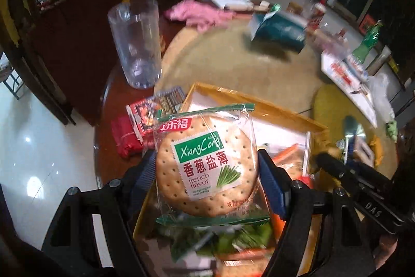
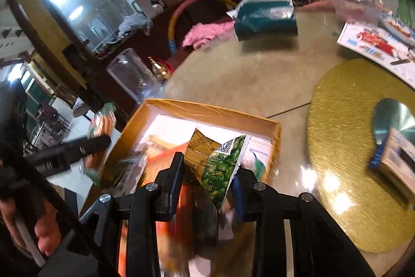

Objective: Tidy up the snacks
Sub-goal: 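Carry both packets over the tray and open both tools to drop them, then grasp the yellow-orange packet with the right tool while the left tool grasps the white-blue biscuit pack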

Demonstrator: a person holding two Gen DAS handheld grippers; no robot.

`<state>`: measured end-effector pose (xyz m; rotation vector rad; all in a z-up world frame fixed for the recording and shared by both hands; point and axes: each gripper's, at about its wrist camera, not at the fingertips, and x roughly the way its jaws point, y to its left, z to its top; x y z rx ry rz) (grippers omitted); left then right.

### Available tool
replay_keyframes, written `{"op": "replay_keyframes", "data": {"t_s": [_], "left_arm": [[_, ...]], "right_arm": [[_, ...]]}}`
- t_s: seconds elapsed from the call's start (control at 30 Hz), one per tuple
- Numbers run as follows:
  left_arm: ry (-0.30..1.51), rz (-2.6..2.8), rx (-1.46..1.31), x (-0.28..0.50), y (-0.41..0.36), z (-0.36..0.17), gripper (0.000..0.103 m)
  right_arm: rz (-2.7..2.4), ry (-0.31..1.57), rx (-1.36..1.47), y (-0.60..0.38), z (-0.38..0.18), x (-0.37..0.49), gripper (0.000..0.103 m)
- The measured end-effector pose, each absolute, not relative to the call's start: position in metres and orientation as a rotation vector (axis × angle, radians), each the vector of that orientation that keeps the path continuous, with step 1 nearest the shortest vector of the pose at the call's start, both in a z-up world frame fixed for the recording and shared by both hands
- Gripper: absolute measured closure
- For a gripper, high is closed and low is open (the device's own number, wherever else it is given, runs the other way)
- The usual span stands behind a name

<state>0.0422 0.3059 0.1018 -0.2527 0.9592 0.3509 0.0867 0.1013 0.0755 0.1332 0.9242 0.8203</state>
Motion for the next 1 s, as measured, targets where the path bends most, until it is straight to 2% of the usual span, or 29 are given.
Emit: {"op": "replay_keyframes", "data": {"t_s": [0.03,0.17,0.23,0.33,0.37,0.5,0.57,0.77,0.9,0.93,0.97,1.0], "left_arm": [[0.970,0.360,-0.260,0.045,0.310,0.095,0.026],[0.973,0.363,-0.320,0.041,0.315,0.084,0.020],[0.943,0.336,-0.350,0.033,0.311,0.092,0.020],[0.853,0.362,-0.359,0.016,0.298,0.109,0.016],[0.844,0.378,-0.348,0.010,0.289,0.113,0.016],[0.826,0.261,-0.314,-0.002,0.233,0.123,0.016],[0.820,0.192,-0.315,-0.003,0.202,0.126,0.015],[0.907,0.011,-0.300,0.018,0.118,0.107,0.015],[0.960,-0.040,-0.270,0.031,0.086,0.091,0.015],[0.969,-0.044,-0.264,0.035,0.082,0.088,0.015],[0.984,-0.040,-0.258,0.040,0.077,0.083,0.015],[0.997,-0.043,-0.260,0.045,0.074,0.080,0.015]], "right_arm": [[0.812,0.922,0.142,0.102,0.073,0.089,0.065],[0.818,0.926,0.179,0.087,0.074,0.086,0.039],[0.823,0.914,0.205,0.067,0.081,0.083,0.038],[0.833,0.876,0.242,0.015,0.092,0.079,0.030],[0.807,0.868,0.239,-0.004,0.093,0.082,0.030],[0.600,0.815,0.232,-0.100,0.090,0.107,0.027],[0.495,0.832,0.212,-0.143,0.080,0.133,0.022],[0.340,0.982,0.176,-0.184,0.034,0.206,0.022],[0.349,1.020,0.169,-0.175,0.020,0.208,0.024],[0.335,1.022,0.134,-0.171,0.019,0.200,0.037],[0.301,1.029,0.104,-0.170,0.018,0.194,0.056],[0.271,1.029,0.099,-0.173,0.017,0.188,0.056]]}}
